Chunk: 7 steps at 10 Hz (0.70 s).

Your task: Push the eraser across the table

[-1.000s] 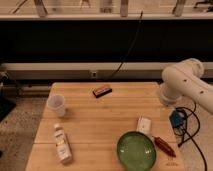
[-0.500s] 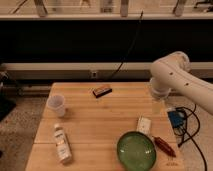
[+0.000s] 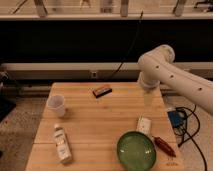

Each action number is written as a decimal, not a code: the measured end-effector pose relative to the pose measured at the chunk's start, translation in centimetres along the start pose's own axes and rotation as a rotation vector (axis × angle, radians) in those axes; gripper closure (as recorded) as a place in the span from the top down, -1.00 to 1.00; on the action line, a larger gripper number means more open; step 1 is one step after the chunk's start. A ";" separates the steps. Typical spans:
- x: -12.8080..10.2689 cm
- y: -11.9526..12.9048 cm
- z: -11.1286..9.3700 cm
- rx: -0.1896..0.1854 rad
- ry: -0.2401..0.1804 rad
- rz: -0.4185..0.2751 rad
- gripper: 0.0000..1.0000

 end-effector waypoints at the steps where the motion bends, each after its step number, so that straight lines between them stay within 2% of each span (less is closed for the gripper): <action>1: -0.6 -0.8 0.1 0.006 -0.001 -0.012 0.60; 5: -2.5 -3.5 0.6 0.022 0.001 -0.065 0.60; 7: -3.1 -4.0 0.6 0.021 0.006 -0.081 0.60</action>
